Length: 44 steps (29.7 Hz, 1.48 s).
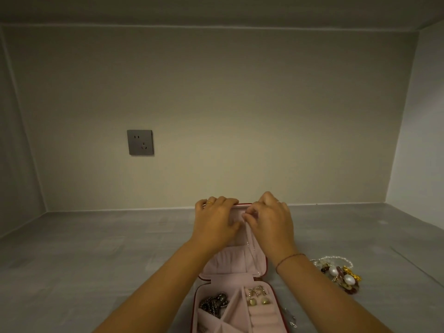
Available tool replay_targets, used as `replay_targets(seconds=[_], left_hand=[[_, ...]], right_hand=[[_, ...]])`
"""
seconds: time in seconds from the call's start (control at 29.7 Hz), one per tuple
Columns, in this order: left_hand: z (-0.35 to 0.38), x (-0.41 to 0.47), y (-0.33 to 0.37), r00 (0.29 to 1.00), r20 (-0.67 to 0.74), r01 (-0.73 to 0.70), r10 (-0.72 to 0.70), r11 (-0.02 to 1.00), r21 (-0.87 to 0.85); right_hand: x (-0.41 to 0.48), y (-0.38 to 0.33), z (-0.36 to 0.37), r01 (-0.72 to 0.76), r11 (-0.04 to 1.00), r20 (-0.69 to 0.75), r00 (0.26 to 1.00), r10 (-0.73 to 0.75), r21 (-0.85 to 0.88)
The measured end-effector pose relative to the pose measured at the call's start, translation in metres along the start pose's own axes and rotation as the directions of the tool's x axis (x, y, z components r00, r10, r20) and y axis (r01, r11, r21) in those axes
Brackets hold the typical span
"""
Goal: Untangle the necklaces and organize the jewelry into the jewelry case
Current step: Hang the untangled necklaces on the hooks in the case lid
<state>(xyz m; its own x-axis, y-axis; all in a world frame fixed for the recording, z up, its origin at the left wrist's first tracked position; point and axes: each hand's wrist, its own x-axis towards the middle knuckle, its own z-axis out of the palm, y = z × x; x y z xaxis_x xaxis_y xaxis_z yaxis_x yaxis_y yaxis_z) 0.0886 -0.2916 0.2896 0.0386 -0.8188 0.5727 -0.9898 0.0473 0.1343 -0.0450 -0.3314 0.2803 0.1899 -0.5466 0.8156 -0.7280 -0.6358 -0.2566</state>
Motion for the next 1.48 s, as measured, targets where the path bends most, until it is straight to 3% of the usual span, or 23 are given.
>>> replay_targets(seconds=[0.27,0.44,0.71,1.01,1.11,1.21,1.31,1.38,1.41,1.48], left_hand=[[0.007,-0.004,0.011,0.971,-0.227,0.058,-0.074,0.995,-0.079],[0.006,-0.002,0.013,0.97,-0.223,0.078,-0.099,0.992,-0.103],[0.005,-0.005,0.018,0.949,-0.299,0.062,-0.101,0.989,-0.138],[0.005,-0.007,0.015,0.963,-0.257,0.049,-0.076,0.993,-0.109],[0.004,-0.009,0.013,0.966,-0.254,0.025,-0.054,0.993,-0.116],[0.009,-0.015,0.014,0.96,-0.275,0.016,-0.042,0.995,-0.097],[0.015,-0.031,0.02,0.926,-0.378,-0.038,-0.006,0.993,-0.109],[0.014,-0.049,0.029,0.927,-0.374,-0.094,0.006,0.971,-0.218],[0.012,-0.058,0.035,0.955,-0.295,-0.059,-0.045,0.941,-0.334],[0.009,-0.073,0.045,0.977,0.063,0.203,-0.206,0.784,-0.587]], right_hand=[[-0.001,0.0,-0.001,0.005,0.996,-0.053,0.999,-0.01,-0.09],[-0.009,0.002,-0.001,0.004,0.982,-0.076,0.997,-0.019,-0.191],[-0.016,-0.009,-0.005,-0.128,0.957,-0.136,0.986,0.095,-0.262],[-0.038,-0.015,-0.014,-0.088,0.947,0.029,0.994,0.102,-0.309],[-0.05,-0.018,-0.017,-0.118,0.959,0.163,0.973,0.163,-0.259],[-0.056,-0.016,-0.025,-0.246,0.953,0.316,0.903,0.291,-0.174],[-0.062,-0.014,-0.04,-0.516,0.837,0.518,0.774,0.364,0.184],[-0.069,-0.008,-0.049,-0.59,0.738,0.562,0.749,0.351,0.326],[-0.072,-0.004,-0.054,-0.622,0.688,0.586,0.733,0.345,0.373],[-0.079,0.002,-0.066,-0.679,0.601,0.642,0.692,0.33,0.422]])
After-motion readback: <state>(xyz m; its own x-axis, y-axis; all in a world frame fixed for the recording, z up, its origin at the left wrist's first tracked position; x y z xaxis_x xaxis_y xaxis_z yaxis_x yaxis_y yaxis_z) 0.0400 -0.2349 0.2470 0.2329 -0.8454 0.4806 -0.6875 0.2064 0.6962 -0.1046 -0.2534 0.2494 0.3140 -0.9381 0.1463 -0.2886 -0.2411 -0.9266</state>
